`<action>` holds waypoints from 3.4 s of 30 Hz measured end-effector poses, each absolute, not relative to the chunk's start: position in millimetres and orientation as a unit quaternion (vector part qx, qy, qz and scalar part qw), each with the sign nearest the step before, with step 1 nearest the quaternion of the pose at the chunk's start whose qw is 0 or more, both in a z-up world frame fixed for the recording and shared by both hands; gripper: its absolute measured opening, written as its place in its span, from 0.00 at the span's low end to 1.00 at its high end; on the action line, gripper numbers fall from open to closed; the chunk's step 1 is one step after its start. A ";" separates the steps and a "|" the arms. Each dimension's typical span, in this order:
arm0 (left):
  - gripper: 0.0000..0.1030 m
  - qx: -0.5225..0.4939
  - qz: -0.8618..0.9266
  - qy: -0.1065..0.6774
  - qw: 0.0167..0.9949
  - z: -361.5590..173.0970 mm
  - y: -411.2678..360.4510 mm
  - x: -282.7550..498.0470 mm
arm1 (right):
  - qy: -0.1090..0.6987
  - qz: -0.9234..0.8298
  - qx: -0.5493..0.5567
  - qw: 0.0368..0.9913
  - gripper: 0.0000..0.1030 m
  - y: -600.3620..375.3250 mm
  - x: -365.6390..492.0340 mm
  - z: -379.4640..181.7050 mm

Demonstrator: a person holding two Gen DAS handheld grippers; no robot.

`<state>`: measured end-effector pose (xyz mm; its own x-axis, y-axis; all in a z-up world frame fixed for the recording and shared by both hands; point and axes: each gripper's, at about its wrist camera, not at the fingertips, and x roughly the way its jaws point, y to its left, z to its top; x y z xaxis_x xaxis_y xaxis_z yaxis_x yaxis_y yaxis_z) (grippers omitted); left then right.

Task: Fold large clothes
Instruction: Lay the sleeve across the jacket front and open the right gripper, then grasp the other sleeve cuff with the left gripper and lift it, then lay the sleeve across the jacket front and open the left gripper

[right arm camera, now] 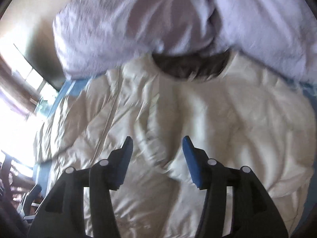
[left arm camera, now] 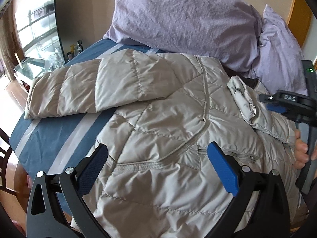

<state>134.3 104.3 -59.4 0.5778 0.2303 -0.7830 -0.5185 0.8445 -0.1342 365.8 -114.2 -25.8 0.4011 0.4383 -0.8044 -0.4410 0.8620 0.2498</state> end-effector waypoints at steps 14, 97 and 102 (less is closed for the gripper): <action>0.99 -0.217 0.285 0.395 0.846 -58.4 160.6 121.0 | 0.497 0.175 -0.053 0.848 0.78 -97.1 380.3 -81.0; 0.17 -0.202 0.004 0.325 0.924 6.4 38.1 283.3 | 0.472 0.142 -0.009 0.870 0.90 -244.5 344.0 -46.1; 0.17 -0.185 -0.004 0.375 0.909 -30.7 14.0 296.2 | 0.472 0.140 -0.008 0.870 0.90 -246.6 344.8 -47.4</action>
